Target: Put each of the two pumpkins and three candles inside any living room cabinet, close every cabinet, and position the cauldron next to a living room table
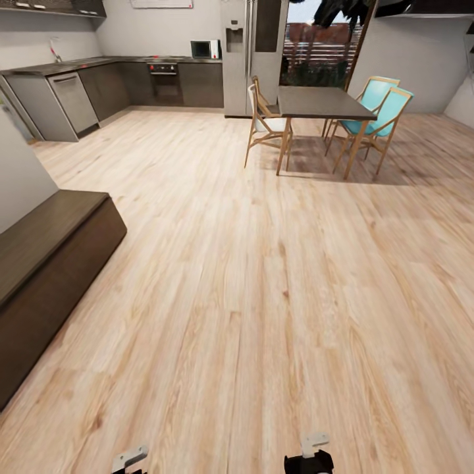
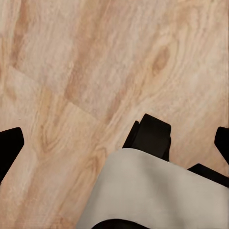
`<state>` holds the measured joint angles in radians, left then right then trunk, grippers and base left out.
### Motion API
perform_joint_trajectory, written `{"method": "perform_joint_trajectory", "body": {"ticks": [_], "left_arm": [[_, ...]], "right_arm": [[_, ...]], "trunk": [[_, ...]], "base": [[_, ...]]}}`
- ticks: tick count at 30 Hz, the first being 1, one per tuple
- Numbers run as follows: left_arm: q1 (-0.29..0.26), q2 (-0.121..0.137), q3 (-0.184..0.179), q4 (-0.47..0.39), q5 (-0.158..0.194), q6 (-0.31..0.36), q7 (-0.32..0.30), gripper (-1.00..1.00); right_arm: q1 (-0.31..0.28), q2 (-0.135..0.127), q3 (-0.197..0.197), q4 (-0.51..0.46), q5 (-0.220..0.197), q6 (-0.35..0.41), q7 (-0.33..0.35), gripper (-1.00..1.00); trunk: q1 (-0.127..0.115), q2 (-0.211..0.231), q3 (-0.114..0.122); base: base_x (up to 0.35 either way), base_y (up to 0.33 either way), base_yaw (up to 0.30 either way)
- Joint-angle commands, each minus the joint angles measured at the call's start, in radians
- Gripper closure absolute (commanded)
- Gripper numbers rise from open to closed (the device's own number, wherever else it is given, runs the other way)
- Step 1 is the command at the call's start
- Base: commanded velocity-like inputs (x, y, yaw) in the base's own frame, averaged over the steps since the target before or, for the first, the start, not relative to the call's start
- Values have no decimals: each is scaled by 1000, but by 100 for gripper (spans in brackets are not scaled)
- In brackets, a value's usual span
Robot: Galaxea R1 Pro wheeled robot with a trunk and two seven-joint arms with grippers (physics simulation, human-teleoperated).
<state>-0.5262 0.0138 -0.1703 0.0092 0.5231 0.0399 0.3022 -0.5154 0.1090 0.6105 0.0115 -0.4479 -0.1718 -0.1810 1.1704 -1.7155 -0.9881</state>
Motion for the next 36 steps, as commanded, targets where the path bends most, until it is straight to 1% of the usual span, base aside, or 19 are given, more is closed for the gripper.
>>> {"method": "perform_joint_trajectory", "body": {"ticks": [1,16,23,31,36], "left_arm": [[0,0,0,0,0,0,0,-100],[0,0,0,0,0,0,0,-100],[0,0,0,0,0,0,0,-100],[0,0,0,0,0,0,0,-100],[0,0,0,0,0,0,0,-100]], "right_arm": [[0,0,0,0,0,0,0,-100],[0,-2,0,1,0,0,0,-100],[0,-2,0,1,0,0,0,-100],[0,-2,0,-1,0,0,0,-100],[0,-1,0,-1,0,0,0,-100]], "trunk": [[0,0,2],[0,0,25],[0,0,30],[0,0,39],[0,0,44]], "base": [[330,0,0],[330,0,0],[330,0,8],[330,-2,167],[328,-103,234]]}}
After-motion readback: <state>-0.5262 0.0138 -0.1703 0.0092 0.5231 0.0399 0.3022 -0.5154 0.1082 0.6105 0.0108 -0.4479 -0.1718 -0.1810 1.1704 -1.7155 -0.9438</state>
